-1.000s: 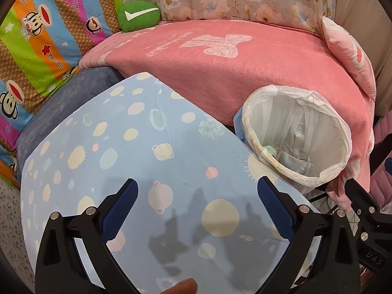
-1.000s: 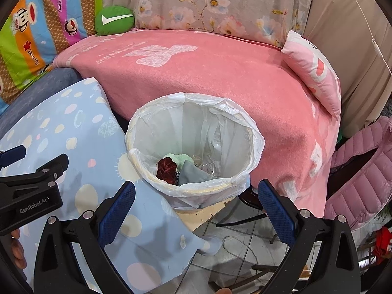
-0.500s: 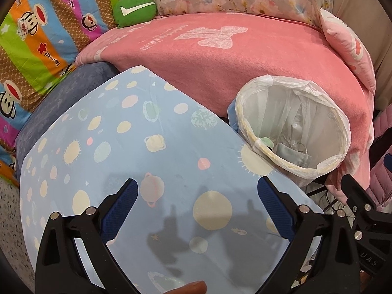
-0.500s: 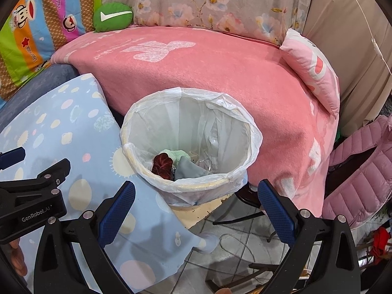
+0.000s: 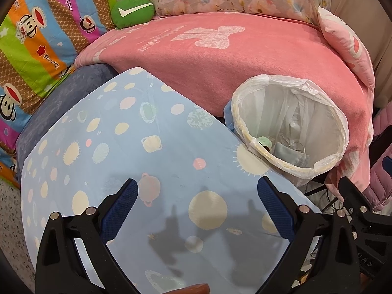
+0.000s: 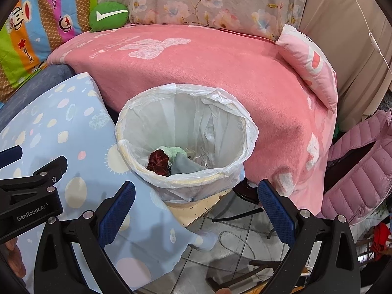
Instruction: Organize soft objects
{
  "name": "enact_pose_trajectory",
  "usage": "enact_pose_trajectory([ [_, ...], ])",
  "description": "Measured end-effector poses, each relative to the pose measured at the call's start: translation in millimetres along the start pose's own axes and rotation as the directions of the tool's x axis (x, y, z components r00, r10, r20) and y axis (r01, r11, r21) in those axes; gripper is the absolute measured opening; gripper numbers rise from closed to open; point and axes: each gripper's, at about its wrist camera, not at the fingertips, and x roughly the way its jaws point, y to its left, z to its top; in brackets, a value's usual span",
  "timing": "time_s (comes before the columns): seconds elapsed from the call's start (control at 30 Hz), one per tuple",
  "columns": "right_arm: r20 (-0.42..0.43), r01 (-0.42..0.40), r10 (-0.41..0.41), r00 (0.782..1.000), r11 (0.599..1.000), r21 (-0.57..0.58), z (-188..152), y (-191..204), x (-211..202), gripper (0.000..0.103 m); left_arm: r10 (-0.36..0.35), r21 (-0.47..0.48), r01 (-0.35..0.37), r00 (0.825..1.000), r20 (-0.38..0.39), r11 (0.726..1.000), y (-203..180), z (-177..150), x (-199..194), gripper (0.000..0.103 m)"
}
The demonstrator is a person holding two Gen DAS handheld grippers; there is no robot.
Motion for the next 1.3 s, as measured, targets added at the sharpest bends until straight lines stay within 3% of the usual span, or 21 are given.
enact_pose_trajectory([
  [1.3,-0.014,-0.001,0.001,1.0,1.0,-0.01,-5.9,1.9,3.9,0.096,0.028,-0.003,-0.028,1.0,-0.003,1.0,-7.2,-7.9,-1.7,0.094],
])
